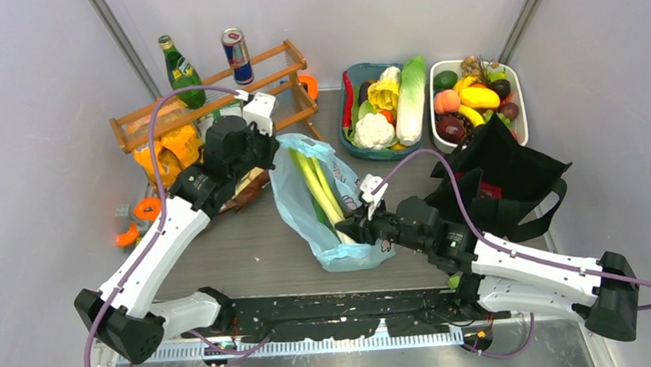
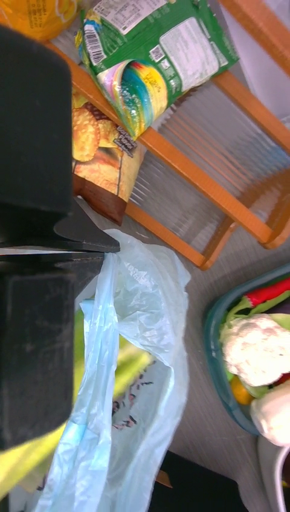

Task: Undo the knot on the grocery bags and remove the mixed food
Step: Pick up the fake vegetable from the takeout bag.

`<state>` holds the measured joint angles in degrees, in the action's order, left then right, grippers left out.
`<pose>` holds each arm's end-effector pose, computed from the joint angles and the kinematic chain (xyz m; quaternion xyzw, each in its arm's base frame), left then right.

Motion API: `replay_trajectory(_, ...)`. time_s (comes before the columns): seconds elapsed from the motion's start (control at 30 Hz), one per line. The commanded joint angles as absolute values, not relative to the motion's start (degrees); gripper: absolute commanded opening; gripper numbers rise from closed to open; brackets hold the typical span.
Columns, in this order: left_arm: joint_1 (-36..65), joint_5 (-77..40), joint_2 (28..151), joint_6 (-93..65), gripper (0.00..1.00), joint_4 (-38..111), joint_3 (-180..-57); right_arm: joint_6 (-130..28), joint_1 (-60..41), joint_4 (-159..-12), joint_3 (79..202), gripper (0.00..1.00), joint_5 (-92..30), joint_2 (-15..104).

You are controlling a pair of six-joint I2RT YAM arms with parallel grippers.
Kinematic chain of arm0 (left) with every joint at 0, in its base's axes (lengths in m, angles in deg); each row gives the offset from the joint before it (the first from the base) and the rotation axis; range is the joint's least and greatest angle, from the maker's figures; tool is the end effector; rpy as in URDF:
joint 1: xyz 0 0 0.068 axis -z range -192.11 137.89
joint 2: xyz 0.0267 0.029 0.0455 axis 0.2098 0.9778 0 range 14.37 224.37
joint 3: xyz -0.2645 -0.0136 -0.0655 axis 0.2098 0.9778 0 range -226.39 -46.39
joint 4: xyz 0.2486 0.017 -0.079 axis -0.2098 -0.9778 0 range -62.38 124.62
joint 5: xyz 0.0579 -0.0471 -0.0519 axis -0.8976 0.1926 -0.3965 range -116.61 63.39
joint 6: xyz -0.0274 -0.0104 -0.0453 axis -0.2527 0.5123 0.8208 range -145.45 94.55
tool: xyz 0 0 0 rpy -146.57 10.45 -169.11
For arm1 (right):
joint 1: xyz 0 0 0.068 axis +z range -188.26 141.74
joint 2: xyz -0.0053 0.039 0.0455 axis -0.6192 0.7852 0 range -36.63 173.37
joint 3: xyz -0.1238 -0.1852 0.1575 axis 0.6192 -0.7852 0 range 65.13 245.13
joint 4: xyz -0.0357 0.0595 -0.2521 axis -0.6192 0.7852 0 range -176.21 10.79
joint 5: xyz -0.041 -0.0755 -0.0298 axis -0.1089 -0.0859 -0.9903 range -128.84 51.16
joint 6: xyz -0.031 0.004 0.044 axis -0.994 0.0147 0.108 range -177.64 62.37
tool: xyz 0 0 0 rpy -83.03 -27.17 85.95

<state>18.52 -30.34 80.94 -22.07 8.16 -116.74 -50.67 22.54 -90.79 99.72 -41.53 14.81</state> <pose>0.2220 -0.1287 0.3895 0.1785 0.8127 -0.1362 0.5377 0.1060 0.1864 0.2830 -0.3393 0.7008 0.3345 0.5309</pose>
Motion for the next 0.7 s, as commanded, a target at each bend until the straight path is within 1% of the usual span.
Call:
replay_trajectory(0.0,18.34,-31.66,82.94,-19.75,0.0,10.2,-122.04,-53.32,22.91,-90.21,100.51,0.05,-35.12,12.95)
replay_trajectory(0.2,16.4,-32.97,89.47,-15.86,0.0,2.89,-127.45,-54.8,23.25,-90.77,99.79,0.05,-32.4,8.22)
replay_trajectory(0.37,15.58,-30.34,90.19,-14.12,0.0,1.91,-127.16,-54.63,23.26,-92.51,98.39,0.05,-37.39,3.03)
replay_trajectory(0.47,15.57,-27.26,88.83,-14.28,0.0,2.98,-125.2,-55.32,23.27,-94.56,97.69,0.05,-40.45,0.7)
replay_trajectory(0.53,15.58,-22.78,88.93,-14.73,0.0,2.34,-124.93,-55.92,23.27,-98.84,97.31,0.05,-41.86,0.18)
replay_trajectory(0.67,15.64,-15.65,89.11,-16.04,0.0,1.93,-123.78,-57.16,23.22,-106.88,97.34,0.05,-42.63,2.42)
